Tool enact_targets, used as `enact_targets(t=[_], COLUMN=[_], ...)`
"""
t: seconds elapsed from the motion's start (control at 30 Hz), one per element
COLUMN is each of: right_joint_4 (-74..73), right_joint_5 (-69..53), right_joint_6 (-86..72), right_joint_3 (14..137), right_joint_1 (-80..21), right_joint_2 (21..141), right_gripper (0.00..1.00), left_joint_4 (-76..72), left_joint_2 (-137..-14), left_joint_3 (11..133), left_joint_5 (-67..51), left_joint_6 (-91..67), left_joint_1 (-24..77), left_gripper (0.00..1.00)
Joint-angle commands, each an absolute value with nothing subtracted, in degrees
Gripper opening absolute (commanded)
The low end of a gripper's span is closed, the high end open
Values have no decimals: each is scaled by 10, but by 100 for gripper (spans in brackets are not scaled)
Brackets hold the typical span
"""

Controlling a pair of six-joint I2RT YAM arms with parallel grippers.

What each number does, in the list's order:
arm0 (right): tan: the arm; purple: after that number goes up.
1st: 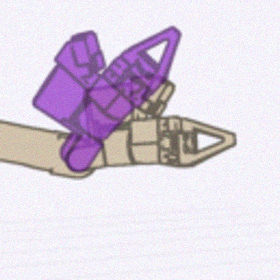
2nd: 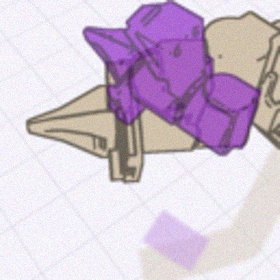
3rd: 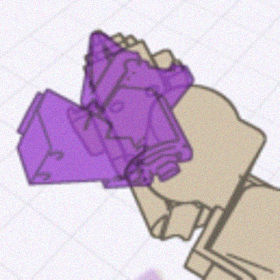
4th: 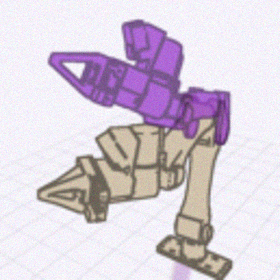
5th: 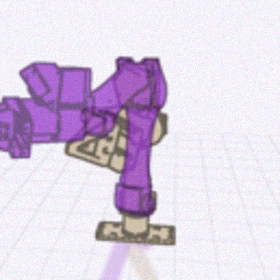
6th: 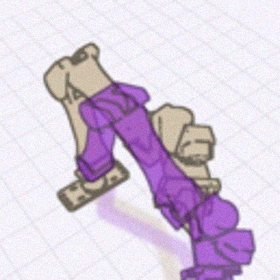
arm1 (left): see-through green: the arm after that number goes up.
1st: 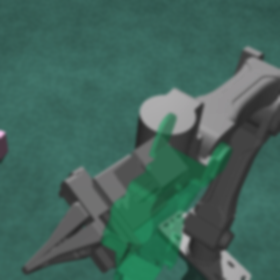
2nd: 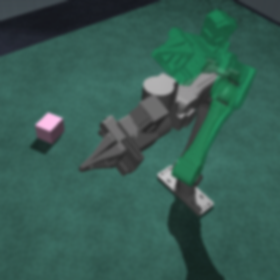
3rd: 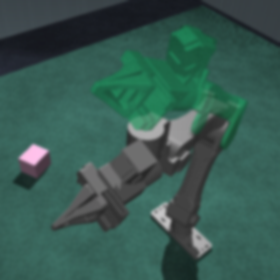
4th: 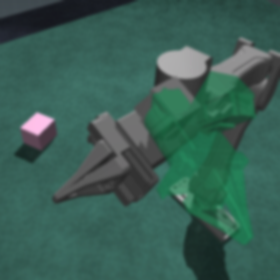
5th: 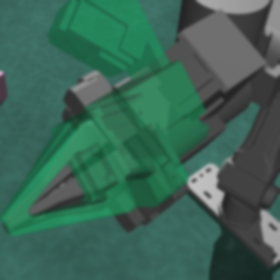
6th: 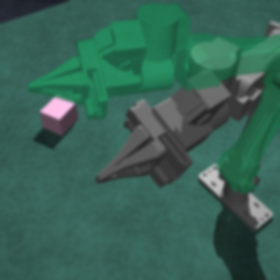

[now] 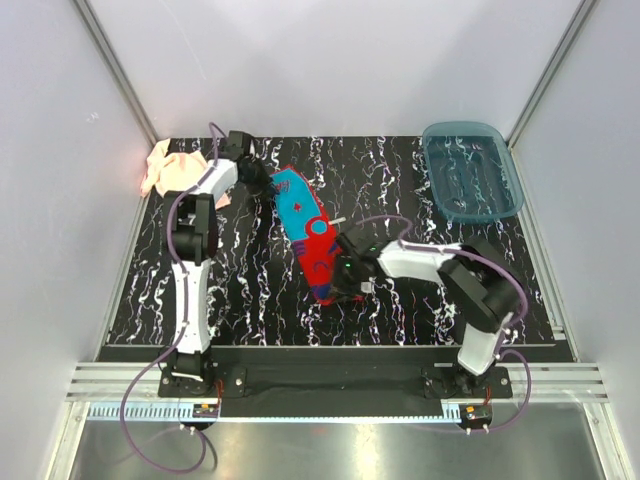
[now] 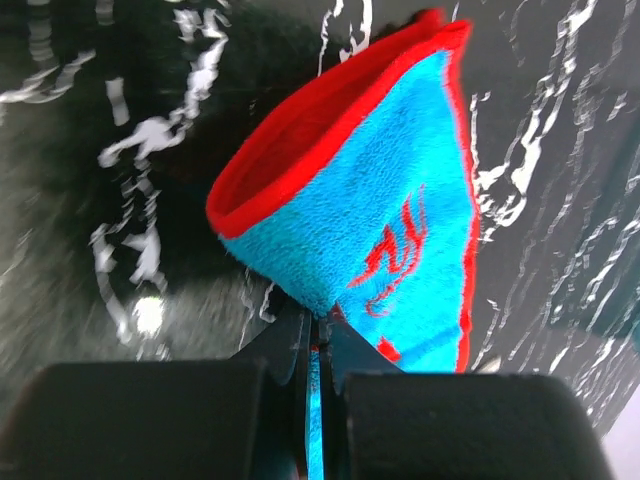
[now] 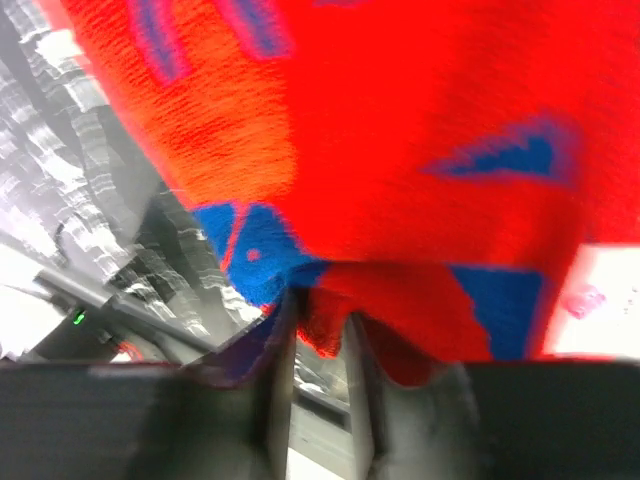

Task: Roll the towels
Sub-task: Fold the towel

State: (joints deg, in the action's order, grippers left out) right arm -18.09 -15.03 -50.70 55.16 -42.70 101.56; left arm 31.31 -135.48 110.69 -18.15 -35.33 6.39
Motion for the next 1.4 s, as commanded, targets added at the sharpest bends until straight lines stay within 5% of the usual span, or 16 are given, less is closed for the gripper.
enact_targets(t=[0.0, 0.1, 0.17, 0.2, 0.23, 0.33, 0.43, 0.67, 0.93, 1.2, 1.37], right_joint_4=[-152, -162, -177, -181, -185, -198, -240, -317, -343, -227, -97], right_joint_5=[-156, -180, -184, -183, -182, -170, -150, -80, 16, 18, 2], right_joint_6=[-544, -538, -534, -533, -533, -531, -516, -511, -570, -598, -593], right_joint_3=[617, 699, 747, 758, 765, 760, 752, 710, 543, 485, 447], right_joint_1=[-485, -524, -538, -543, -551, -555, -557, -597, -605, -574, -520], right_joint_2=[1084, 1149, 1180, 1186, 1190, 1172, 1140, 1022, 841, 852, 862], right_gripper=[34, 39, 41, 44, 53, 63, 99, 100, 100, 99, 87], left_joint_4=[387, 388, 389, 391, 401, 416, 428, 432, 313, 204, 213], left_joint_2=[-1387, -1396, -1394, -1390, -1387, -1375, -1355, -1257, -989, -760, -708], left_joint_3=[1173, 1186, 1187, 1187, 1190, 1205, 1233, 1190, 855, 515, 458], left_joint_5=[-233, -250, -249, -246, -230, -203, -188, -126, -127, -125, -122], left_joint_6=[-315, -303, -286, -276, -268, -239, -223, -211, -239, -319, -318], left_joint_1=[66, 66, 66, 66, 66, 62, 56, 49, 80, 167, 181], left_gripper=[0, 2, 13, 21, 45, 77, 94, 99, 94, 91, 90])
